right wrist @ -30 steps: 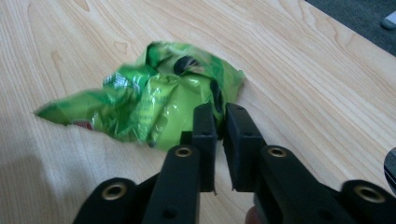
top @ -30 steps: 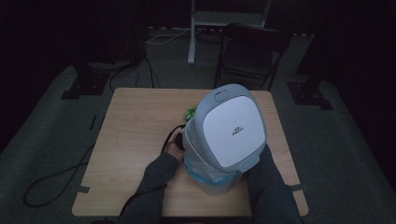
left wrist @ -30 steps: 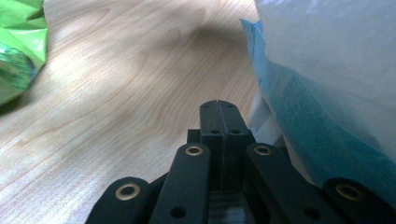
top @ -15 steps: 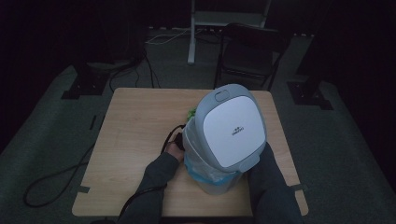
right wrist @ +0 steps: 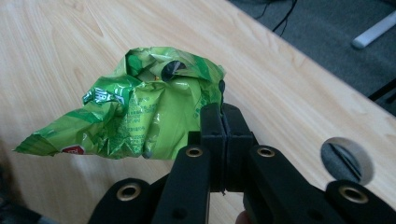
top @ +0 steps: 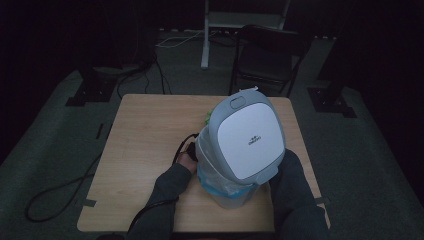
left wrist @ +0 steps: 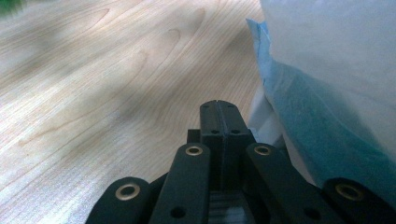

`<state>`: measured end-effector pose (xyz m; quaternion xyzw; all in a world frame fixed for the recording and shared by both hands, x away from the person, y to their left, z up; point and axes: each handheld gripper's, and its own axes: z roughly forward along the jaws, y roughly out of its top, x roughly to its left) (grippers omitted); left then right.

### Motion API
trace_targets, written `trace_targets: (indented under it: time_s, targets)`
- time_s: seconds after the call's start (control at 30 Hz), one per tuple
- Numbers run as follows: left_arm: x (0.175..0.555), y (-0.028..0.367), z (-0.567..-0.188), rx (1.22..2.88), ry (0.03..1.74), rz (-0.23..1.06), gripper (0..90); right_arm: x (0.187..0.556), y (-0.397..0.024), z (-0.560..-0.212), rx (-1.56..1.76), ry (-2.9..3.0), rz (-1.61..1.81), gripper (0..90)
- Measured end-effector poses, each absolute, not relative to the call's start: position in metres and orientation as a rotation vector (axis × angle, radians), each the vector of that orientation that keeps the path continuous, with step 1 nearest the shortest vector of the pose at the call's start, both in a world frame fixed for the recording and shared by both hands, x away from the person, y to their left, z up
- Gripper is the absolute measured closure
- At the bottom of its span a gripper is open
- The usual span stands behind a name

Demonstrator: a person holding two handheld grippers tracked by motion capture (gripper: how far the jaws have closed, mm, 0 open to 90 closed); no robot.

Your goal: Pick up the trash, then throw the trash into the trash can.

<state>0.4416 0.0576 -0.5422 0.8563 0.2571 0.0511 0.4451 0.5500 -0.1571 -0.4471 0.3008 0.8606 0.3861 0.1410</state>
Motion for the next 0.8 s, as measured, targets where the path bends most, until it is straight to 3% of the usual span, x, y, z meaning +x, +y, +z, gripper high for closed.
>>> trace_targets:
  time_s: [0.8]
  targets:
    - [0.442,0.058,-0.542,2.123,0.634,0.130,90.0,0.502,-0.204,-0.374,0.754,2.331,1.259,89.3]
